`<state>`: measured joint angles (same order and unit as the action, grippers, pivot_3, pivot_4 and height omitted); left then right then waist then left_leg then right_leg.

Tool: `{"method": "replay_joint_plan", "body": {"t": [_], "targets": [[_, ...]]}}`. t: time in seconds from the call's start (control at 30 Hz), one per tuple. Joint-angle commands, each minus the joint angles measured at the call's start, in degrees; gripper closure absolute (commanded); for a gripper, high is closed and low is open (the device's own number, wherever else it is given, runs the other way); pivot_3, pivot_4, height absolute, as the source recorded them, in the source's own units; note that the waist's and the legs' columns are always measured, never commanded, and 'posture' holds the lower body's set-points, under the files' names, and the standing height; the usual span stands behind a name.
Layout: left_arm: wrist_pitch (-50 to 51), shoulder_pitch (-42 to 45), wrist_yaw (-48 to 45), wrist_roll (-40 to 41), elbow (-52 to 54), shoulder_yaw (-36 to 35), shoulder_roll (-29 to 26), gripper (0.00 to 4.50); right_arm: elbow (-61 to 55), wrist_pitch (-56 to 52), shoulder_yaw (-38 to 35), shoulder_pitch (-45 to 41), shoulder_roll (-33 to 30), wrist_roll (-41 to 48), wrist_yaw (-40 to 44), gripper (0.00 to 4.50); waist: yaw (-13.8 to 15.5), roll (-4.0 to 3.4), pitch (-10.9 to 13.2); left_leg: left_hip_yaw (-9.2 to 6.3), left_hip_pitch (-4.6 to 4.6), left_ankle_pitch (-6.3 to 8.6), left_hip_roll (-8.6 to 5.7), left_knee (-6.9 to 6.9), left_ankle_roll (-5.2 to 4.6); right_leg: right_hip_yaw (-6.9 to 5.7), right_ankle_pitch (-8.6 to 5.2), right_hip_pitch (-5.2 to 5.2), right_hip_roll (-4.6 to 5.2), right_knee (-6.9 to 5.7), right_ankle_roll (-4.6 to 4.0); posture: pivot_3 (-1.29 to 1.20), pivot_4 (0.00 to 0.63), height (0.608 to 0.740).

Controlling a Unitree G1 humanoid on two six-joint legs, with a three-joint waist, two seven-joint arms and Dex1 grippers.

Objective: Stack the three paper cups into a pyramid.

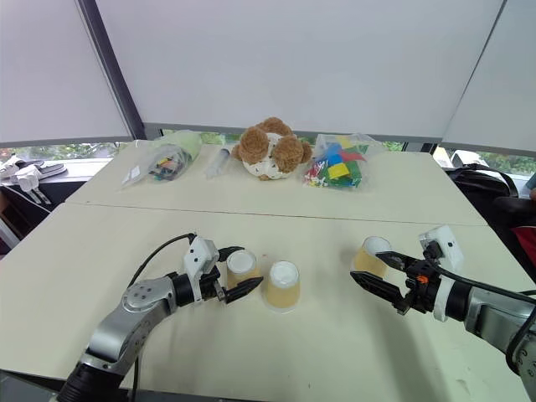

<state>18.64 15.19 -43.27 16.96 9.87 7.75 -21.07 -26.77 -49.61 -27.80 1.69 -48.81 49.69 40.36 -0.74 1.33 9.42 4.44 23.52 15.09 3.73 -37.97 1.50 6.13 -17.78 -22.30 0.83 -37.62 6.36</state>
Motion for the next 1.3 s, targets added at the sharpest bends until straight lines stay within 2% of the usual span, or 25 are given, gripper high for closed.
{"method": "replay_joint_plan", "body": {"t": [0.03,0.13,0.27,0.4,0.57,0.8,1.1,1.3], "targets": [[0.97,0.17,1.27,1.25,3.56,-1.05,0.25,0.06,0.28,2.05,-0.93,-0.92,0.19,-0.99,-0.41,0.0,-0.05,0.0,0.0,0.0,0.0,0.0,0.0,0.0,0.0,0.0,0.0,0.0,0.0,0.0,0.0,0.0,0.15,0.74],[3.96,0.93,2.81,3.61,6.55,-5.03,-1.04,0.06,2.81,4.27,-1.57,-2.34,0.84,-2.77,-0.94,0.0,-0.09,0.0,0.0,-0.01,0.0,0.0,0.01,0.0,0.0,0.0,0.0,-0.01,0.0,0.0,0.0,0.0,0.15,0.74],[8.84,-0.52,1.49,7.46,13.39,-7.76,-5.49,0.06,5.76,6.23,-0.39,-3.95,0.92,-4.36,-0.02,0.0,-0.29,-0.01,-0.01,-0.01,0.0,0.0,0.03,0.04,0.0,0.01,0.0,-0.05,-0.03,0.0,0.0,0.0,0.15,0.74],[17.41,-3.93,-1.09,15.6,20.65,-12.47,-12.29,0.06,8.36,8.15,0.67,-5.85,1.47,-5.81,0.24,0.0,-0.31,-0.01,0.0,0.0,-0.01,0.0,0.04,0.06,0.0,0.03,0.0,-0.07,-0.01,0.0,0.0,0.0,0.15,0.74],[24.24,-6.59,-2.7,23.64,24.96,-17.74,-18.83,0.06,12.76,12.42,0.5,-8.17,2.42,-9.0,-0.42,0.0,-0.17,0.0,0.01,0.0,-0.03,0.0,0.05,0.05,0.0,0.01,-0.02,-0.04,0.0,0.0,-0.03,0.0,0.15,0.74],[31.74,-6.94,-5.26,34.61,29.58,-21.83,-27.49,0.06,17.16,16.68,4.35,-8.47,4.52,-13.92,0.25,0.0,-0.27,-0.01,0.02,0.01,-0.03,0.0,0.04,0.06,0.0,0.02,-0.09,-0.06,0.02,0.01,-0.15,0.0,0.15,0.74],[31.45,-3.5,-2.81,36.22,30.59,-21.42,-29.18,0.06,25.43,24.43,7.86,-10.61,6.53,-20.94,0.32,0.0,-0.38,-0.03,0.02,0.03,-0.04,0.0,0.01,0.06,0.01,0.03,-0.07,-0.08,0.01,0.01,-0.13,0.0,0.15,0.74],[30.21,-5.33,-2.09,34.92,30.83,-20.47,-28.76,0.06,27.82,24.66,8.41,-12.85,7.87,-19.85,2.24,0.0,-0.37,-0.03,0.02,0.07,-0.04,0.0,0.02,0.06,0.01,0.03,-0.07,-0.08,0.01,0.01,-0.13,0.0,0.15,0.74]]}}
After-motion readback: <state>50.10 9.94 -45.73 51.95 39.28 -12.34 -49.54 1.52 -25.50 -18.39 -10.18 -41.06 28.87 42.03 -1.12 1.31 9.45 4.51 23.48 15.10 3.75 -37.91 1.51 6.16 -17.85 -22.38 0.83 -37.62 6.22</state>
